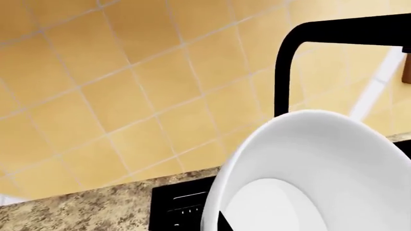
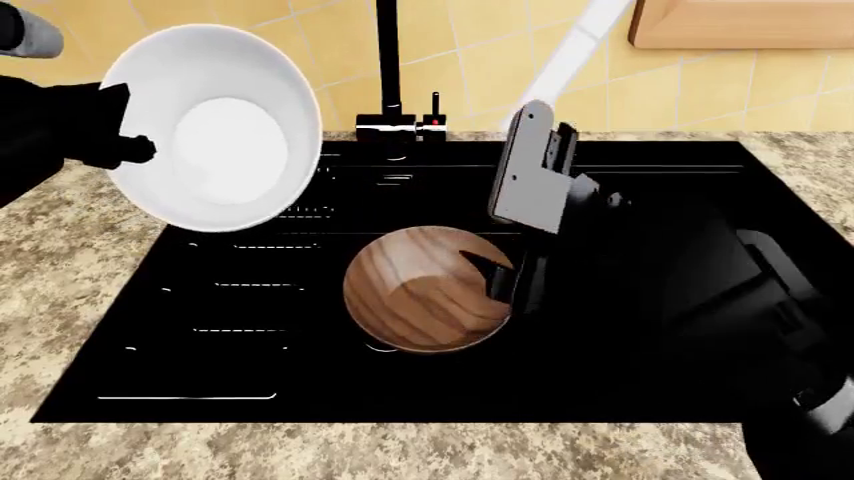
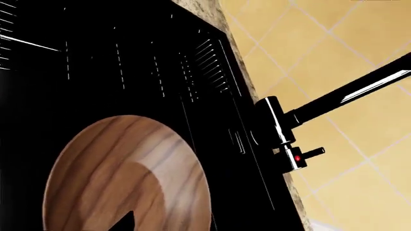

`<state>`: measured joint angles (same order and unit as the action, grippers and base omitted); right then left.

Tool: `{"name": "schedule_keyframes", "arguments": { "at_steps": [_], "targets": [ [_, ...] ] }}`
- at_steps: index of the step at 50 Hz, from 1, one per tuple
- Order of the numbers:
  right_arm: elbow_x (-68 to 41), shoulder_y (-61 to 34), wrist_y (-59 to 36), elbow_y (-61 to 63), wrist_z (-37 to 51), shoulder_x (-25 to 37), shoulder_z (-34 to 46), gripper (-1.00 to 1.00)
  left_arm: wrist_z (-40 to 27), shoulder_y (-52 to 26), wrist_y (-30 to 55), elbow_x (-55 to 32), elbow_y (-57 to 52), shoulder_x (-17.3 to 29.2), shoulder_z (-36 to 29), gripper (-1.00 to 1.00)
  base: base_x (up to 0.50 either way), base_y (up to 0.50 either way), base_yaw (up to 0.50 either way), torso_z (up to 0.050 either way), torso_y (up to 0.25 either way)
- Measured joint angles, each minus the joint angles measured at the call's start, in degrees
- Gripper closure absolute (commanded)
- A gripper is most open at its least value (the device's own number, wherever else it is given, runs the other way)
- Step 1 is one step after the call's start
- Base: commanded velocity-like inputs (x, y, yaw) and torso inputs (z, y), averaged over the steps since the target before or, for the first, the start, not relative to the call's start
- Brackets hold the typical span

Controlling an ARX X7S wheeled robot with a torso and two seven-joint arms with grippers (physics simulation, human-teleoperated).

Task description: Stack the bowls in the sink.

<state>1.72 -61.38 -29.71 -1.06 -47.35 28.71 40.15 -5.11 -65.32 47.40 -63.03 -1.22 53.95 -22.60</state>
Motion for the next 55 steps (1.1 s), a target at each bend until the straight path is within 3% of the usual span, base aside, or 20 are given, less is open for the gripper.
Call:
{"name": "schedule_keyframes", "arguments": {
  "at_steps": [32, 55],
  "targets": [
    [-4.36, 6.53, -15.05, 16.39, 10.49, 9.66, -19.22, -1.00, 8.54, -12.85, 2.87, 10.11, 14.13, -15.70, -13.75, 1.00, 0.00, 0.00, 0.00, 0.000, 0.001],
    [-6.21, 10.55, -22.06, 24.20, 12.68, 14.35, -26.99, -1.00, 11.83, -18.35, 1.64, 13.25, 34.65, -29.21, -16.78, 1.00, 0.00, 0.00, 0.00, 0.000, 0.000]
  ]
}}
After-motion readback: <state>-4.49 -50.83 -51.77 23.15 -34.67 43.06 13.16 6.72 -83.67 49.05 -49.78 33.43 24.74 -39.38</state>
